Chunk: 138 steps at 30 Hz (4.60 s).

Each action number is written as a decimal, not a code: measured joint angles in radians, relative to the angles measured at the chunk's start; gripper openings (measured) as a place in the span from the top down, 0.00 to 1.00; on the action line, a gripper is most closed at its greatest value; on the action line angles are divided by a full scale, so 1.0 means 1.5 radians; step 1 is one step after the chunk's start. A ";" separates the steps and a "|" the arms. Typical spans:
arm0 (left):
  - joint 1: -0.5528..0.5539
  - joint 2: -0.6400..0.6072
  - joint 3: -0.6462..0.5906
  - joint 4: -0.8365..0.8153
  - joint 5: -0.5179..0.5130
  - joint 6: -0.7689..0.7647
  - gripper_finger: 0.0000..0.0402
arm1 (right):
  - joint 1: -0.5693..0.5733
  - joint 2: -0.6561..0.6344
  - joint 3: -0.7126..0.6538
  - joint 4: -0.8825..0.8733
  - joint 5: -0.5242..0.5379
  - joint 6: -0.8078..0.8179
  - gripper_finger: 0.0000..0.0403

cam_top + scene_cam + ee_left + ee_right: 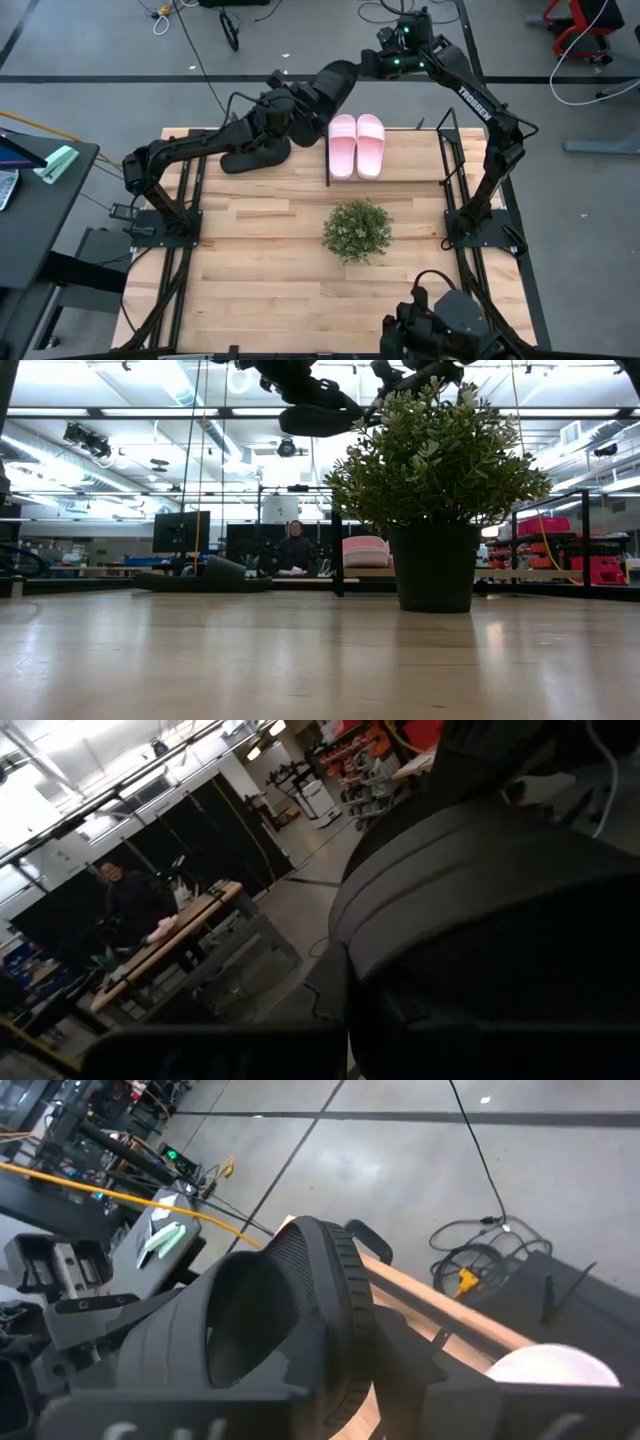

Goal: Pick and place slides into the shelf
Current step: Put the bottom black slide on the shelf

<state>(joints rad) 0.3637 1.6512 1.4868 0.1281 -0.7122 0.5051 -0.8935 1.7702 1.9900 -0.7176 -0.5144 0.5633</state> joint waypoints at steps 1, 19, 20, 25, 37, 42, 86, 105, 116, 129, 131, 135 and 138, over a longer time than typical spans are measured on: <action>0.000 0.000 0.000 0.000 0.009 -0.003 0.96 | -0.002 0.000 0.000 0.004 -0.002 -0.007 0.86; 0.000 0.000 0.000 -0.018 0.063 -0.059 0.85 | -0.066 0.001 -0.001 0.013 -0.073 -0.078 0.88; 0.000 0.000 0.000 -0.022 0.059 -0.065 0.85 | -0.075 0.001 -0.001 0.014 -0.070 -0.080 0.88; 0.000 0.000 0.000 -0.048 0.058 -0.087 0.82 | -0.117 0.001 -0.001 0.010 -0.081 -0.096 0.88; 0.003 0.000 -0.001 -0.228 0.059 -0.183 0.83 | -0.257 0.001 -0.001 -0.193 -0.176 -0.239 0.89; 0.014 0.000 -0.001 -0.244 0.059 -0.212 0.82 | -0.293 0.001 -0.001 -0.276 -0.113 -0.318 0.89; 0.021 0.000 -0.001 -0.309 0.060 -0.244 0.84 | -0.266 0.157 0.000 -0.478 -0.013 -0.536 0.89; 0.021 0.000 -0.001 -0.308 0.060 -0.244 0.85 | -0.275 0.176 0.000 -0.454 -0.025 -0.551 0.89; 0.021 0.000 -0.001 -0.307 0.060 -0.260 0.88 | -0.275 0.180 0.000 -0.446 0.010 -0.552 0.89; 0.022 0.000 -0.001 -0.298 0.060 -0.260 0.87 | -0.266 0.180 -0.056 -0.407 0.015 -0.548 0.89; 0.022 0.000 -0.001 -0.298 0.060 -0.260 0.88 | -0.266 0.180 -0.084 -0.391 0.014 -0.545 0.89; 0.022 0.000 -0.001 -0.298 0.060 -0.260 0.89 | -0.265 0.180 -0.127 -0.371 0.010 -0.539 0.89; 0.022 0.000 -0.001 -0.298 0.059 -0.260 0.88 | -0.264 0.180 -0.149 -0.363 0.026 -0.540 0.89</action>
<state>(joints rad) 0.3963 1.6512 1.4853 -0.3183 -0.6231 0.1146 -1.2896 2.0407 1.7669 -1.2623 -0.4752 -0.2468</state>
